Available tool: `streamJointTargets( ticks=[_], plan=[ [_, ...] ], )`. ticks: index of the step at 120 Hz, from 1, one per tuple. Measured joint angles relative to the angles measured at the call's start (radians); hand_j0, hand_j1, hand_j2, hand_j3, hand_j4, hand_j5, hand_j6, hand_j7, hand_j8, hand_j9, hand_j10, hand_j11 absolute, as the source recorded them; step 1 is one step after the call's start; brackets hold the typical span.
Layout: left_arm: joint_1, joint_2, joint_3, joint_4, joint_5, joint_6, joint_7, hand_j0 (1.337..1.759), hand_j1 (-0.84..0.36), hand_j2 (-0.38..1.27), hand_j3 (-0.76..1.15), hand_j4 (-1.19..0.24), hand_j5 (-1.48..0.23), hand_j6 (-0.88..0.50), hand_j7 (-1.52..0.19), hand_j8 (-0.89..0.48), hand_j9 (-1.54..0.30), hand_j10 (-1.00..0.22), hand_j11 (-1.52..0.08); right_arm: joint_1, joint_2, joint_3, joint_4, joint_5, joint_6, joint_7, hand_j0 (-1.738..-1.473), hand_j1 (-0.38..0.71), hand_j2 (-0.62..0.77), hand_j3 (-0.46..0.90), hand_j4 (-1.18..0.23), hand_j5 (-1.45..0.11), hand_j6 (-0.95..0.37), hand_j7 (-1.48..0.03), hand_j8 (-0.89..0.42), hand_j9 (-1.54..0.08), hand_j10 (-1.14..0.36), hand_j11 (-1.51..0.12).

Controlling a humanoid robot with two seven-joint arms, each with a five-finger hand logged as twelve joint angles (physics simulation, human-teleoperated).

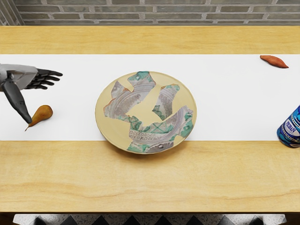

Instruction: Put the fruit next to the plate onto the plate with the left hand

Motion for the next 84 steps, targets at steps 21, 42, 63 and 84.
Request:
streamJointTargets(
  ticks=[21, 42, 63, 84],
  plan=[
    [-0.004, 0.008, -0.001, -0.074, 0.071, 0.027, 0.074, 1.658, 0.35, 0.00, 0.00, -0.01, 0.00, -0.01, 0.00, -0.01, 0.00, 0.00, 0.00, 0.006, 0.000, -0.001, 0.000, -0.003, -0.001, 0.002, -1.658, -0.31, -0.01, 0.00, -0.03, -0.04, -0.03, -0.04, -0.03, -0.04, -0.03, -0.04],
    [-0.015, -0.022, -0.004, -0.214, 0.186, 0.278, 0.273, 1.658, 0.35, 0.00, 0.00, -0.01, 0.00, -0.01, 0.00, -0.01, 0.00, -0.01, 0.00, 0.010, 0.000, -0.003, 0.000, -0.004, 0.000, 0.002, -1.658, -0.31, -0.01, 0.00, -0.03, -0.04, -0.03, -0.04, -0.03, -0.04, -0.03, -0.04],
    [0.026, -0.142, 0.001, -0.244, 0.373, 0.487, 0.448, 1.658, 0.35, 0.00, 0.00, 0.00, 0.00, -0.01, 0.00, -0.01, 0.00, 0.00, 0.00, 0.016, 0.000, -0.004, 0.000, -0.005, 0.002, 0.002, -1.658, -0.31, -0.01, 0.00, -0.03, -0.04, -0.03, -0.04, -0.03, -0.04, -0.03, -0.04],
    [0.104, -0.204, 0.003, -0.261, 0.535, 0.664, 0.487, 1.658, 0.35, 0.00, 0.00, -0.01, 0.00, -0.01, 0.00, -0.01, 0.00, -0.01, 0.00, 0.018, 0.000, -0.004, 0.000, -0.005, 0.005, 0.002, -1.658, -0.31, -0.01, 0.00, -0.03, -0.04, -0.03, -0.04, -0.03, -0.04, -0.03, -0.04]
  ],
)
